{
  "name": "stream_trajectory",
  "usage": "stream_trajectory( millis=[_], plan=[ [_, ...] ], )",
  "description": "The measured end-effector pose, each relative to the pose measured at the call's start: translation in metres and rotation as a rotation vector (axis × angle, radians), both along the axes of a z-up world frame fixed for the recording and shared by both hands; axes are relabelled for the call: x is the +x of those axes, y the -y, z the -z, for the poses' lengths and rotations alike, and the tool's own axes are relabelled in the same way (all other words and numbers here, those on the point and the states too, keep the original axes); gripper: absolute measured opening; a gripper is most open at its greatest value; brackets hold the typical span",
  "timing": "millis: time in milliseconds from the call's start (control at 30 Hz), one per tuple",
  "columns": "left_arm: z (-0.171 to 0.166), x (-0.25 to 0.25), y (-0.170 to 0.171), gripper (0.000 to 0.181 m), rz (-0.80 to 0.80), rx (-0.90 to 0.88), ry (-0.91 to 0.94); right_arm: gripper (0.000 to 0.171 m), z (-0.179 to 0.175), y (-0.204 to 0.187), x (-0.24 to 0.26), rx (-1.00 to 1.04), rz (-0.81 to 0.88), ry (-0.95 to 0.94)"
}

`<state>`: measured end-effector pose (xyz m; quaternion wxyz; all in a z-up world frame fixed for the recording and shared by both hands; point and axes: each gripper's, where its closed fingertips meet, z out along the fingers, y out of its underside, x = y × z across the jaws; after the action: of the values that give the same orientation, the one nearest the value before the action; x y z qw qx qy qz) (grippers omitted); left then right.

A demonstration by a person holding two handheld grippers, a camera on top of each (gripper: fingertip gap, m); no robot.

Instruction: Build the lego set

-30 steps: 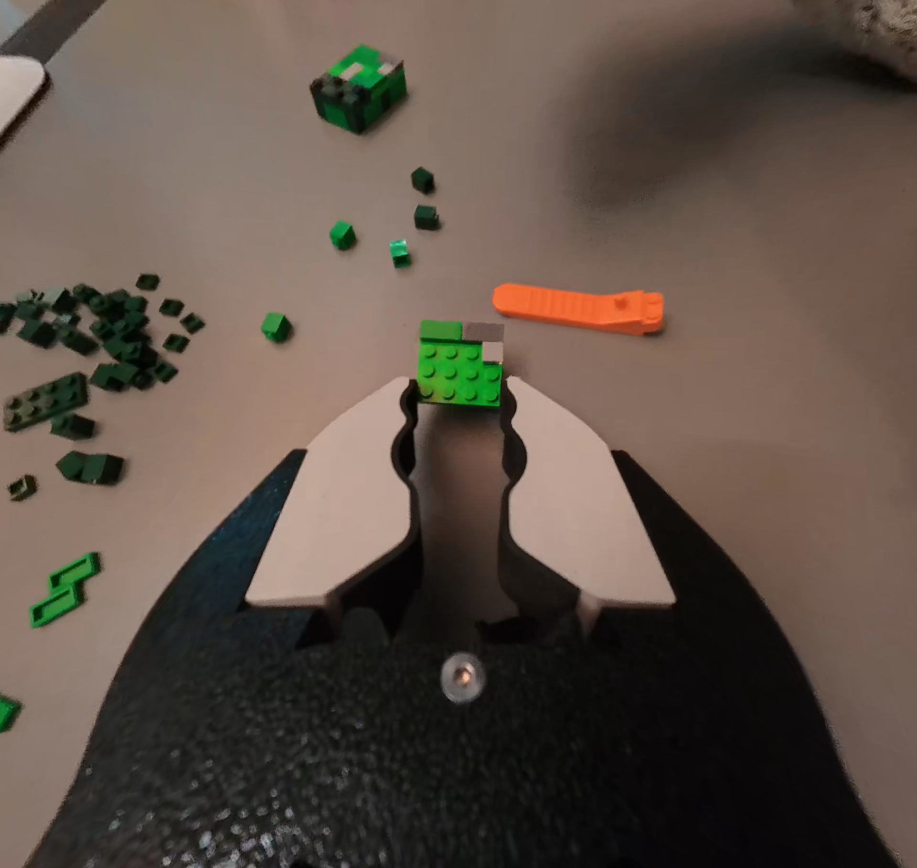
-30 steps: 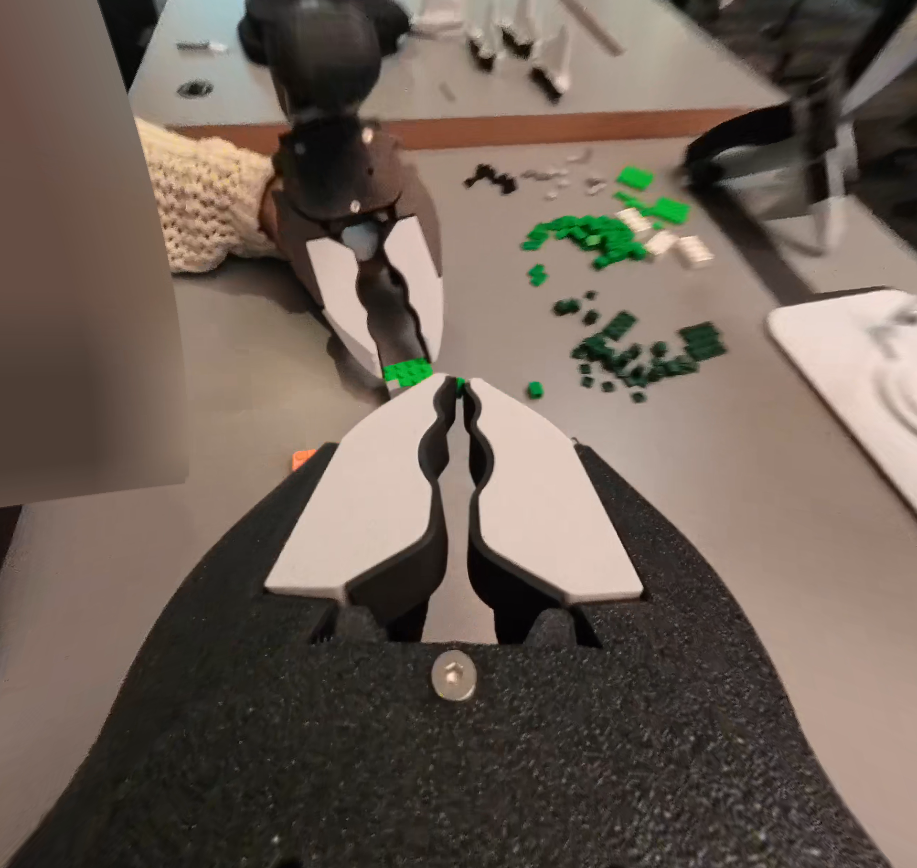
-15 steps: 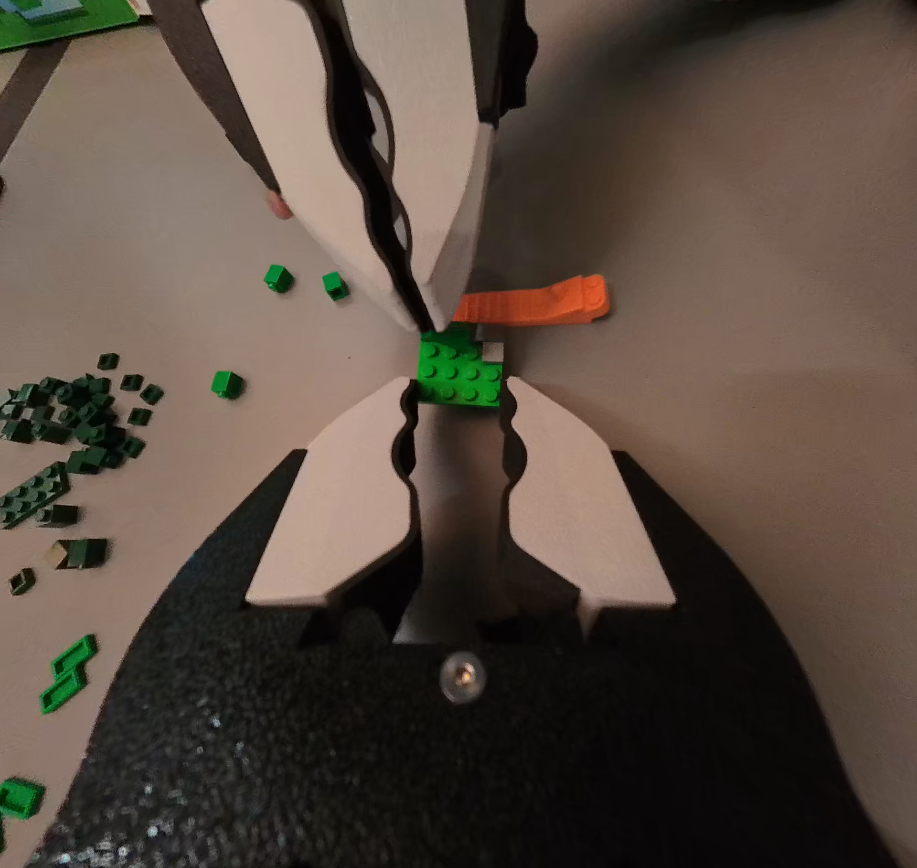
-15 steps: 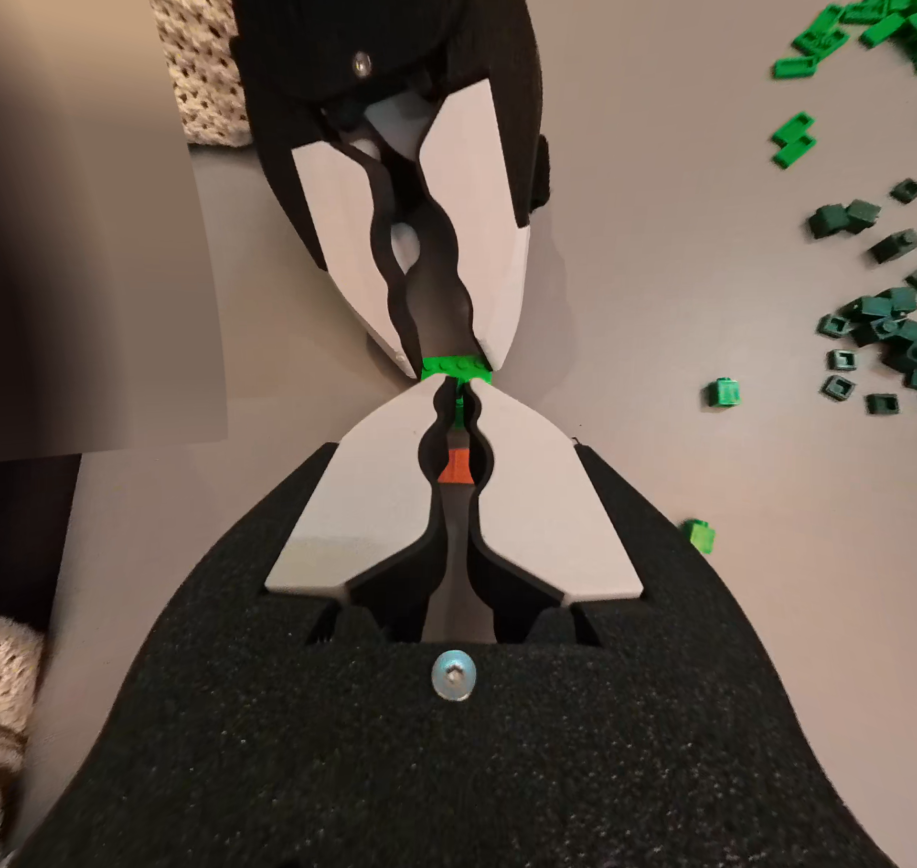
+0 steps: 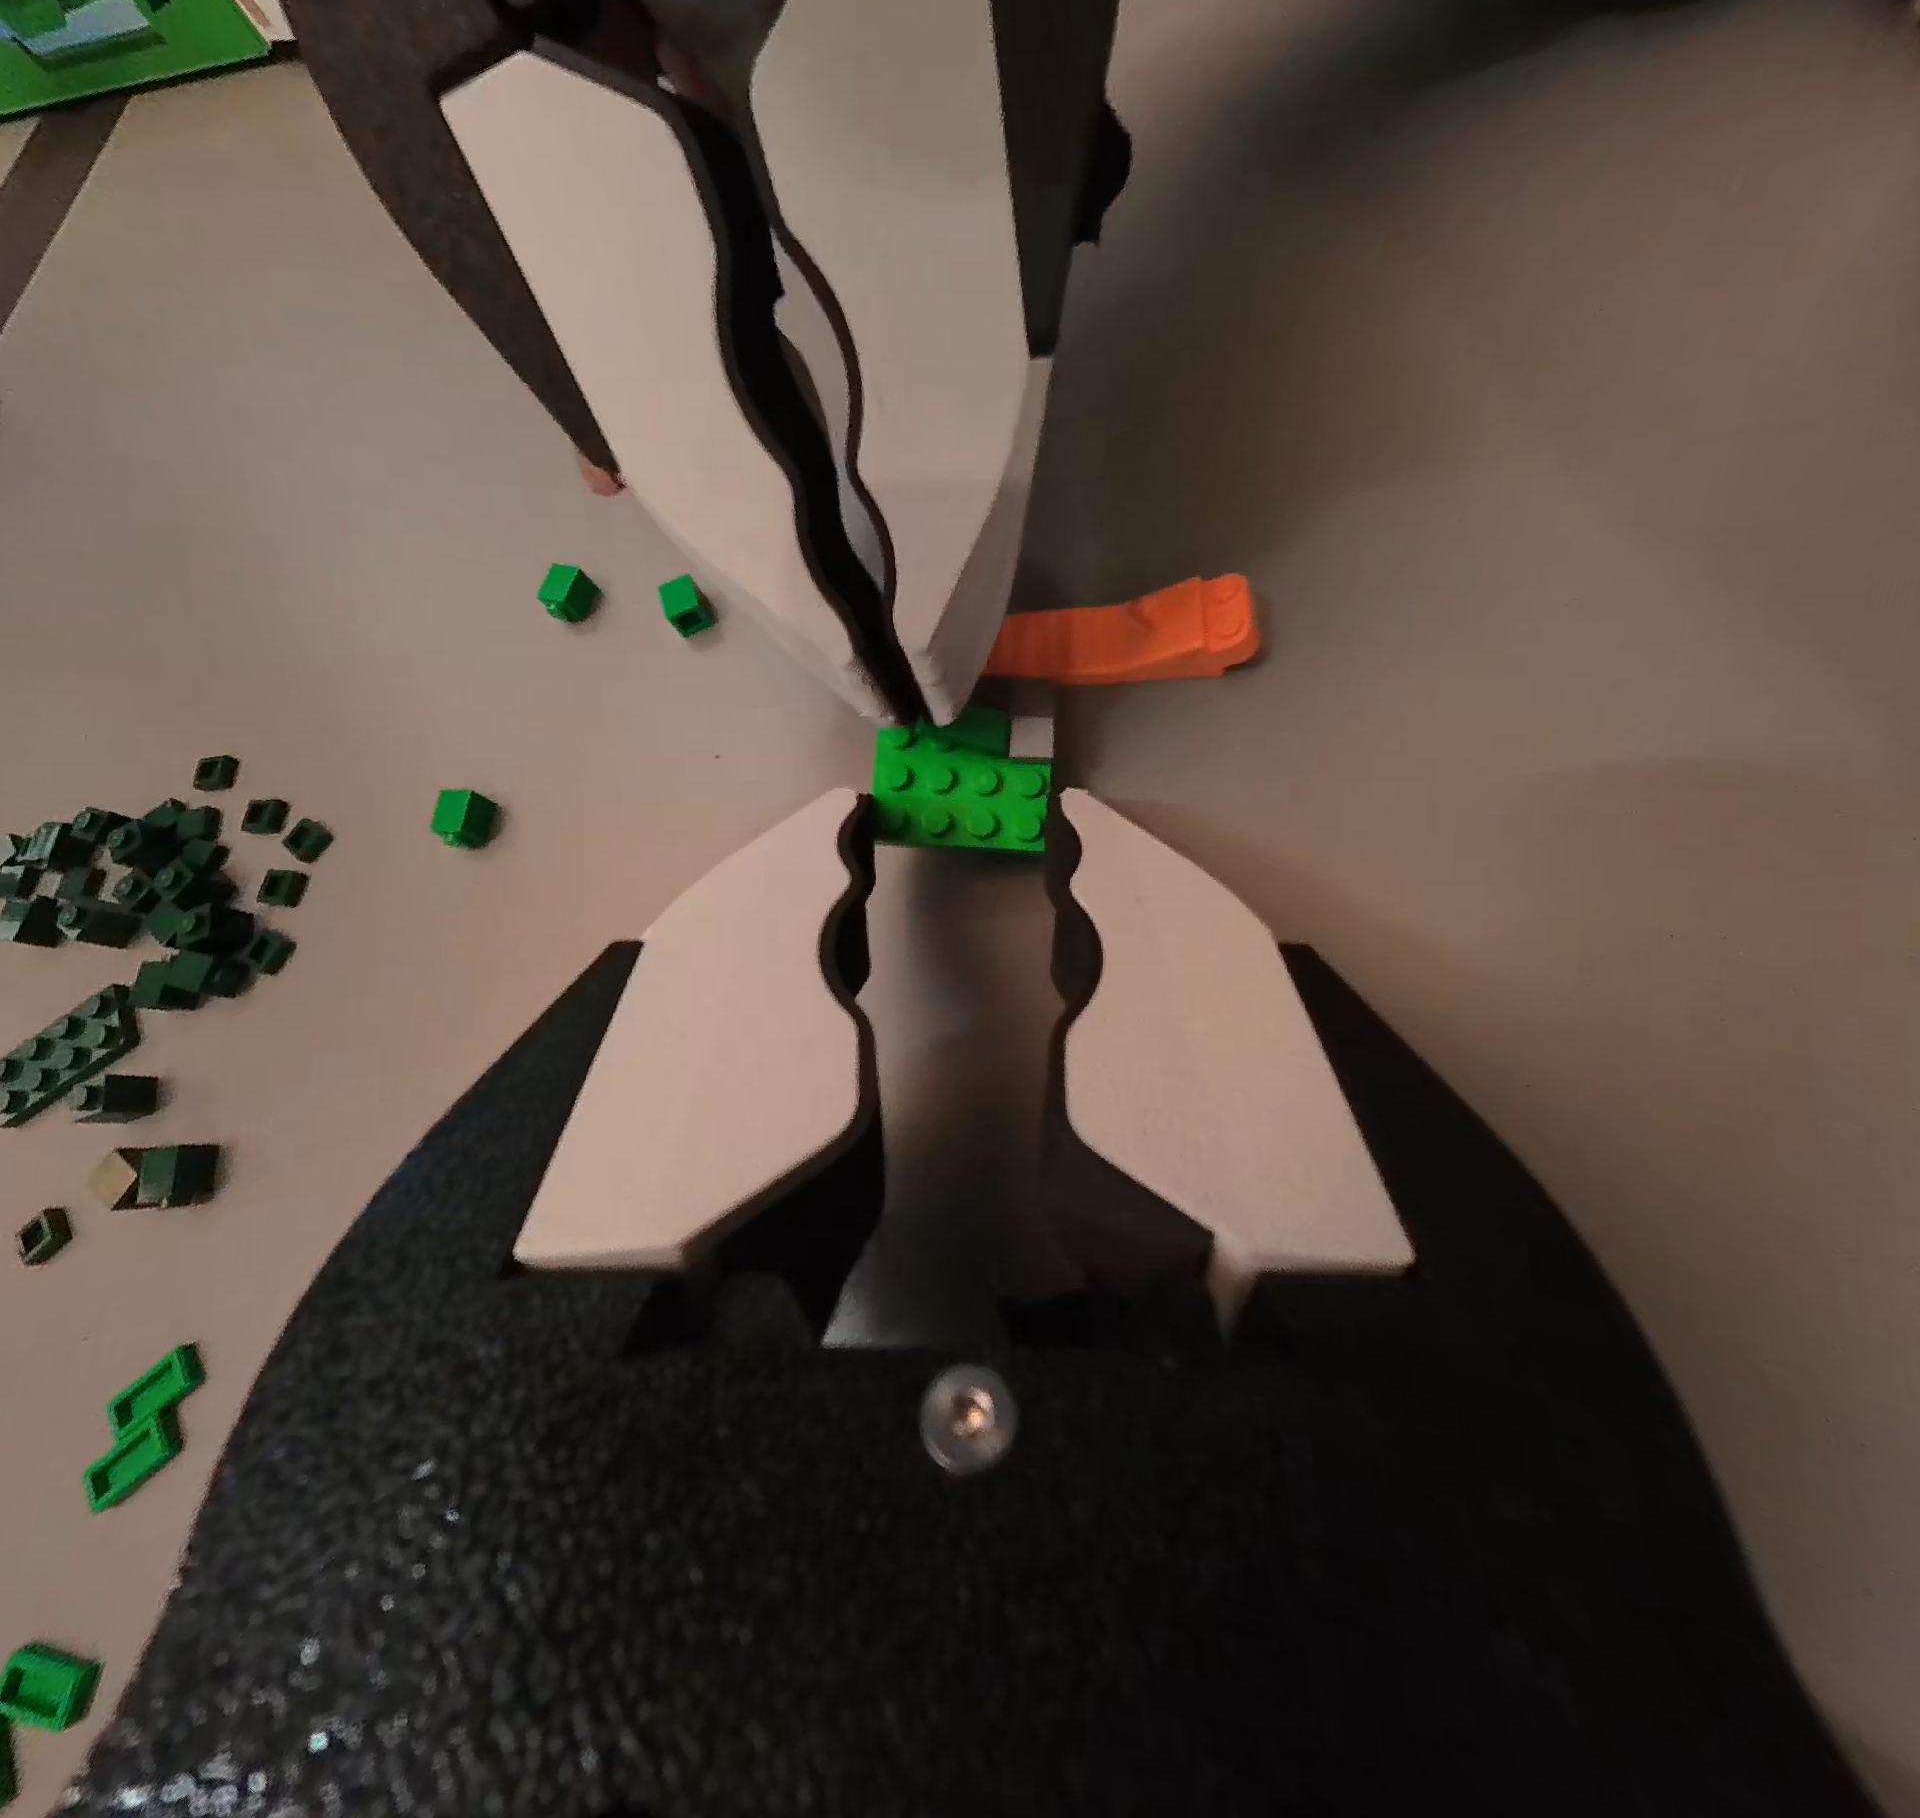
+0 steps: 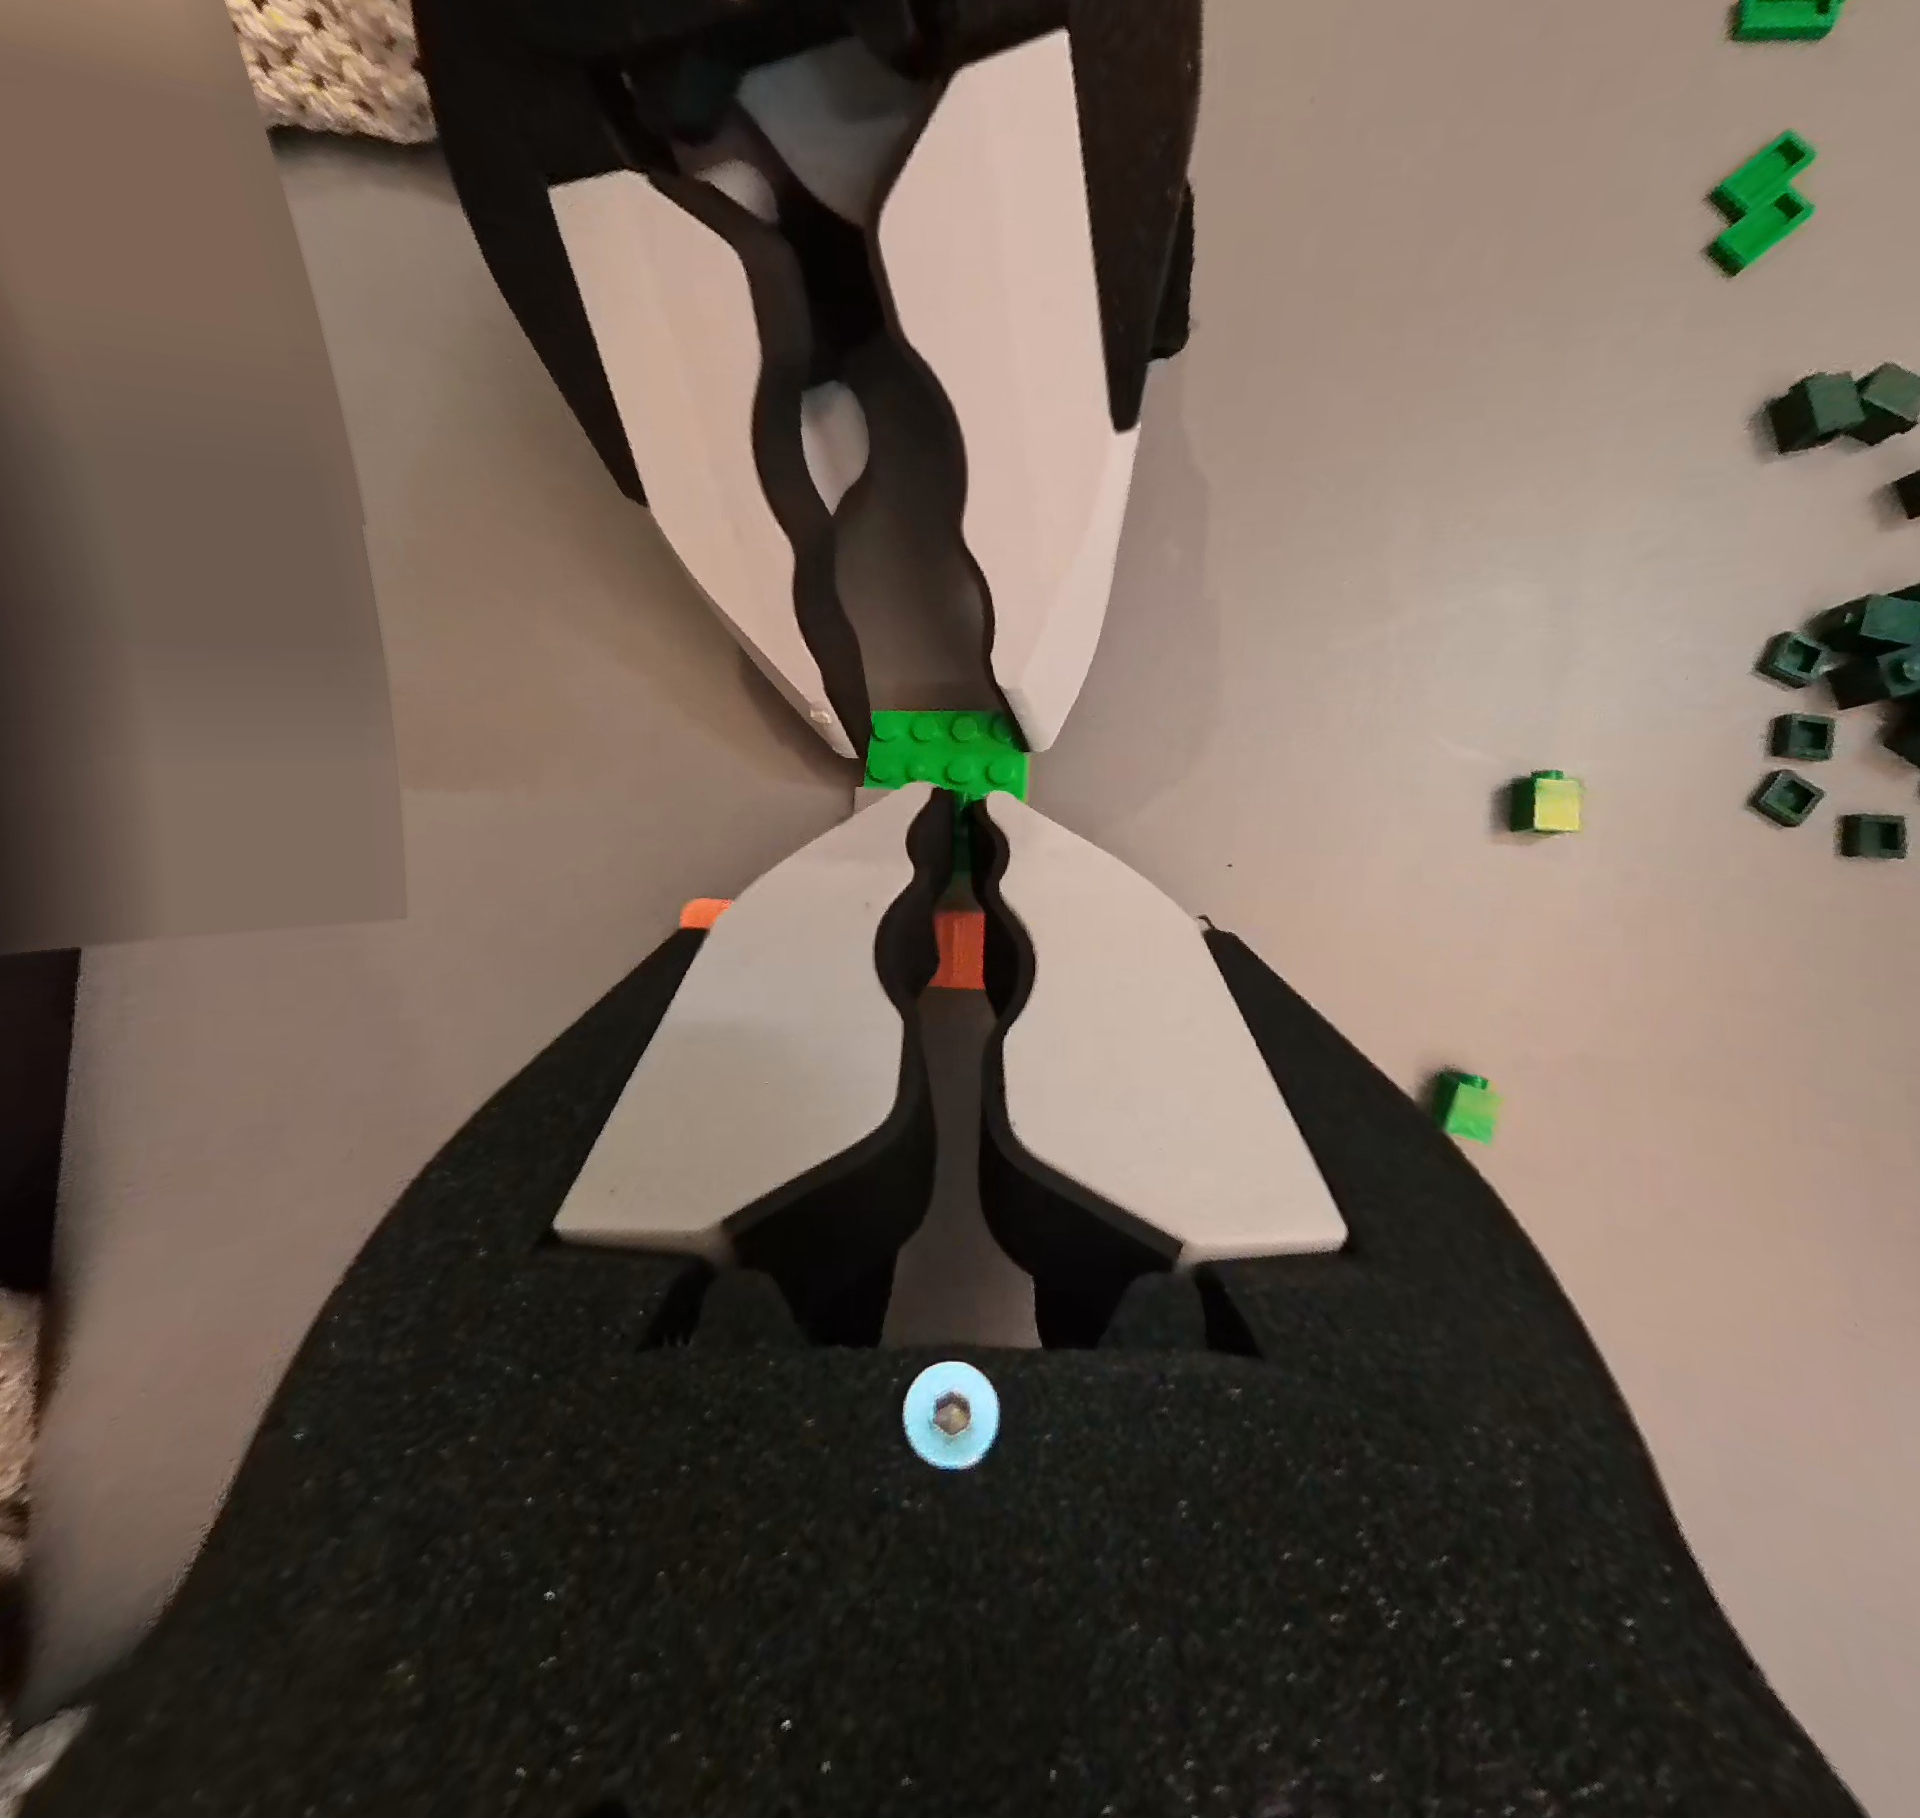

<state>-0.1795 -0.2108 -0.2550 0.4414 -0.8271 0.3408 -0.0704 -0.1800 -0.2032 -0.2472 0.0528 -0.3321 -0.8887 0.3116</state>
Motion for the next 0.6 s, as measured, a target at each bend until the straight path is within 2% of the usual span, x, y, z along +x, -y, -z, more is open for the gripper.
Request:
stream_trajectory(
  millis=[233,367,467,600],
  plan=[
    [-0.001,-0.003,-0.001,0.031,-0.012,0.014,-0.016,0.010,-0.008,-0.005,-0.004,-0.002,0.048,-0.061],
    [-0.008,-0.013,-0.005,0.031,-0.073,0.059,-0.045,0.016,-0.028,-0.016,-0.013,-0.210,0.288,-0.104],
    [-0.016,-0.021,-0.008,0.031,-0.120,0.096,-0.042,0.025,-0.029,-0.017,-0.016,-0.441,0.508,-0.037],
    [-0.021,-0.024,-0.009,0.031,-0.133,0.130,-0.059,0.035,-0.011,-0.016,-0.016,-0.491,0.646,-0.003]
  ],
)
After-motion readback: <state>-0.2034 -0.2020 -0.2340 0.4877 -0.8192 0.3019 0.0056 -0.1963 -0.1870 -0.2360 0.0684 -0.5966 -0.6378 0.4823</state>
